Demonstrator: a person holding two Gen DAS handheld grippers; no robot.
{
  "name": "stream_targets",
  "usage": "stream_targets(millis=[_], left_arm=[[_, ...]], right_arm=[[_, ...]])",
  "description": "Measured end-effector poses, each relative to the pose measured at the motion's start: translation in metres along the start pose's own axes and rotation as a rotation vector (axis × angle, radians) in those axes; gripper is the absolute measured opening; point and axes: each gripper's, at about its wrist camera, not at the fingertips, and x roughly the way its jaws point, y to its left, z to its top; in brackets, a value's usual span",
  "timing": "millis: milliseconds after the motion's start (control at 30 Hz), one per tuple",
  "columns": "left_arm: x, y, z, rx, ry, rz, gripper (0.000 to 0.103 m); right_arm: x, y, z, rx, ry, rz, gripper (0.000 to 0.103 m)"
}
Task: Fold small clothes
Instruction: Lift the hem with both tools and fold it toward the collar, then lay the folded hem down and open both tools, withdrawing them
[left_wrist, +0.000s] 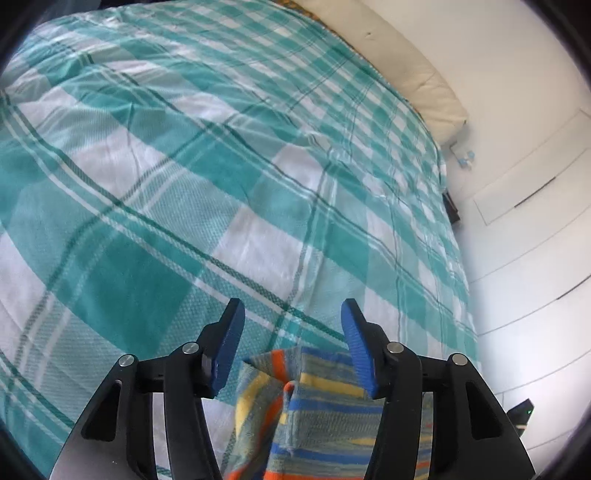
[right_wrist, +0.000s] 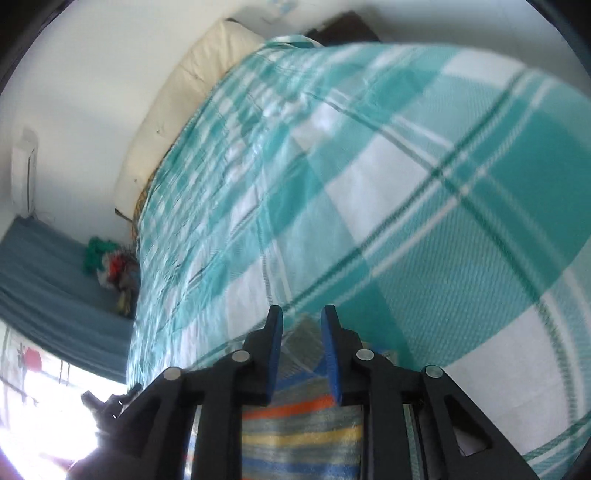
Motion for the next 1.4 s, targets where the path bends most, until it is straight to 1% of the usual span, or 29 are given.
stream_targets(millis=[67, 100, 167, 233, 300, 333, 400, 467, 500, 533, 600, 633, 667, 700, 767, 800, 867, 900, 967, 1000, 1033, 1100, 1133, 1200, 1267, 1300, 1333, 1367, 1400], left_arm=[[-0.017, -0.005, -0.010, 0.074, 0.012, 0.004, 0.060], [-0.026, -0.009, -0.019, 0.118, 0.029, -0.008, 0.060], [-0.037, -0.020, -0.039, 0.214, 0.102, -0.057, 0.060], [-0.041, -0.033, -0.068, 0.330, 0.231, -0.124, 0.062], [-0.027, -0.048, -0.101, 0.444, 0.403, -0.157, 0.063], [-0.017, -0.055, -0.116, 0.499, 0.457, -0.142, 0.063], [0.006, -0.071, -0.127, 0.565, 0.483, -0.078, 0.063], [0.027, -0.076, -0.116, 0.514, 0.470, -0.065, 0.063], [0.036, -0.077, -0.104, 0.476, 0.430, -0.046, 0.063], [0.042, -0.076, -0.089, 0.429, 0.373, -0.020, 0.063], [0.044, -0.067, -0.061, 0.317, 0.275, -0.008, 0.063], [0.039, -0.060, -0.049, 0.249, 0.233, -0.023, 0.063], [0.032, -0.056, -0.044, 0.217, 0.211, -0.038, 0.063], [0.024, -0.054, -0.043, 0.216, 0.195, -0.060, 0.063], [0.001, -0.059, -0.057, 0.308, 0.177, -0.092, 0.063], [-0.011, -0.063, -0.072, 0.374, 0.179, -0.111, 0.063], [-0.026, -0.069, -0.112, 0.498, 0.223, -0.158, 0.063], [-0.031, -0.069, -0.130, 0.550, 0.244, -0.157, 0.063], [-0.031, -0.059, -0.167, 0.634, 0.303, -0.084, 0.060], [-0.025, -0.048, -0.183, 0.651, 0.349, -0.018, 0.047], [-0.023, -0.034, -0.194, 0.642, 0.383, 0.032, 0.033], [-0.038, -0.015, -0.201, 0.609, 0.343, 0.029, 0.031], [-0.046, -0.009, -0.202, 0.598, 0.335, 0.044, 0.029], [-0.062, -0.004, -0.203, 0.574, 0.314, 0.075, 0.028], [-0.078, -0.004, -0.207, 0.551, 0.286, 0.084, 0.041], [-0.087, -0.006, -0.213, 0.542, 0.265, 0.087, 0.064], [-0.096, -0.009, -0.221, 0.543, 0.237, 0.091, 0.081], [-0.101, -0.013, -0.229, 0.551, 0.211, 0.094, 0.084], [-0.108, -0.016, -0.240, 0.564, 0.187, 0.101, 0.085]], right_arm=[[-0.006, 0.017, -0.007, -0.138, 0.046, -0.036, 0.024], [-0.006, 0.025, -0.013, -0.197, 0.090, -0.045, 0.023], [-0.002, 0.038, -0.028, -0.296, 0.196, -0.032, 0.023], [0.013, 0.050, -0.046, -0.386, 0.312, -0.044, 0.023], [0.040, 0.061, -0.057, -0.459, 0.421, -0.093, 0.024], [0.057, 0.065, -0.061, -0.490, 0.460, -0.146, 0.024], [0.079, 0.075, -0.056, -0.496, 0.424, -0.199, 0.024], [0.090, 0.091, -0.042, -0.482, 0.308, -0.211, 0.024], [0.088, 0.097, -0.034, -0.447, 0.213, -0.209, 0.025], [0.084, 0.100, -0.029, -0.405, 0.165, -0.190, 0.026], [0.074, 0.104, -0.025, -0.343, 0.121, -0.146, 0.027], [0.069, 0.108, -0.026, -0.348, 0.121, -0.137, 0.027], [0.064, 0.111, -0.031, -0.374, 0.129, -0.132, 0.027], [0.057, 0.116, -0.038, -0.424, 0.147, -0.128, 0.027], [0.042, 0.118, -0.055, -0.516, 0.187, -0.126, 0.027], [0.033, 0.118, -0.066, -0.562, 0.209, -0.117, 0.027], [0.013, 0.114, -0.094, -0.639, 0.254, -0.091, 0.027], [0.004, 0.111, -0.110, -0.667, 0.271, -0.069, 0.027], [-0.013, 0.095, -0.145, -0.718, 0.316, -0.047, 0.030], [-0.017, 0.085, -0.162, -0.744, 0.336, -0.077, 0.031], [-0.019, 0.069, -0.180, -0.762, 0.366, -0.132, 0.031], [-0.026, 0.034, -0.207, -0.743, 0.417, -0.230, 0.031], [-0.038, 0.024, -0.213, -0.736, 0.382, -0.228, 0.031], [-0.057, 0.020, -0.222, -0.735, 0.352, -0.254, 0.031], [-0.076, 0.026, -0.229, -0.723, 0.303, -0.325, 0.033], [-0.084, 0.029, -0.232, -0.708, 0.280, -0.330, 0.039], [-0.092, 0.035, -0.235, -0.693, 0.256, -0.322, 0.043], [-0.096, 0.037, -0.239, -0.687, 0.236, -0.321, 0.051], [-0.099, 0.040, -0.245, -0.687, 0.214, -0.327, 0.054]])
